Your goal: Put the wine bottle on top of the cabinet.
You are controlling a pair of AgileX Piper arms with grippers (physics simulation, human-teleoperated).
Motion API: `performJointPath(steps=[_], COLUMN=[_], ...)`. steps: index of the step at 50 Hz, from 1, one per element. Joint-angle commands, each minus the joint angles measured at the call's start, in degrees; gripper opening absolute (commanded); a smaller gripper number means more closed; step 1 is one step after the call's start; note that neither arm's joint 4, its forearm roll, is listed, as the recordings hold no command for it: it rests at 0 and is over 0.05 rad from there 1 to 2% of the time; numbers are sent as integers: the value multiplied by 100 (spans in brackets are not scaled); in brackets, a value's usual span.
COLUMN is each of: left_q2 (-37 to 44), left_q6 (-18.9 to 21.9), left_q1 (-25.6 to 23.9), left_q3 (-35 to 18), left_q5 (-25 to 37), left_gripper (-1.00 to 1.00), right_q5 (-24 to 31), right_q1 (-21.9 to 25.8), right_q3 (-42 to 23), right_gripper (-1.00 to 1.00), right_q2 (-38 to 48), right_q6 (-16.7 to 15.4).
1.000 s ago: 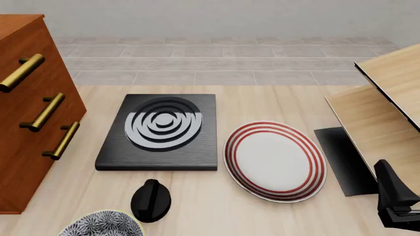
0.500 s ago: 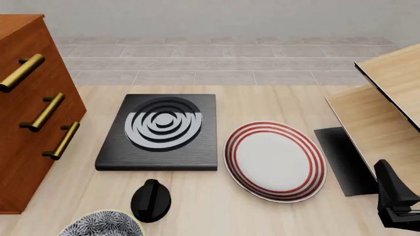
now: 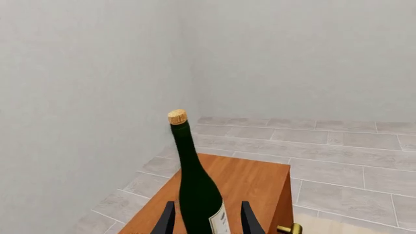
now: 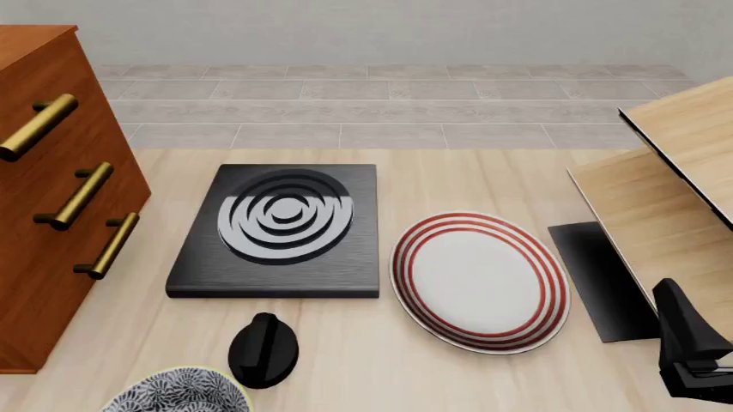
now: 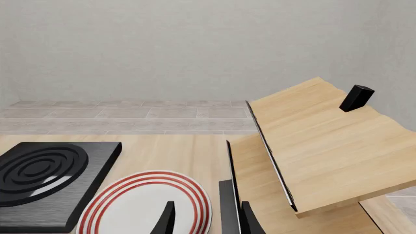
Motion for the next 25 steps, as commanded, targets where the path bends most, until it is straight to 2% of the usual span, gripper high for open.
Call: performJointPath(steps=[1,19,25], left_q2=[-352,-1121,-1796], left_q6=[-69,-228,-313], left_q1=[-76,-441,-901], left_q3=[-85,-270,-243], left_q5=[338,1077,1665], left_gripper=[100,100,100], right_q5=[-1,0,0], right_q1=[1,0,0], right_q3=[0,0,0], right_gripper=[100,100,100], right_q2=[1,0,0], right_q6=[0,1,-2])
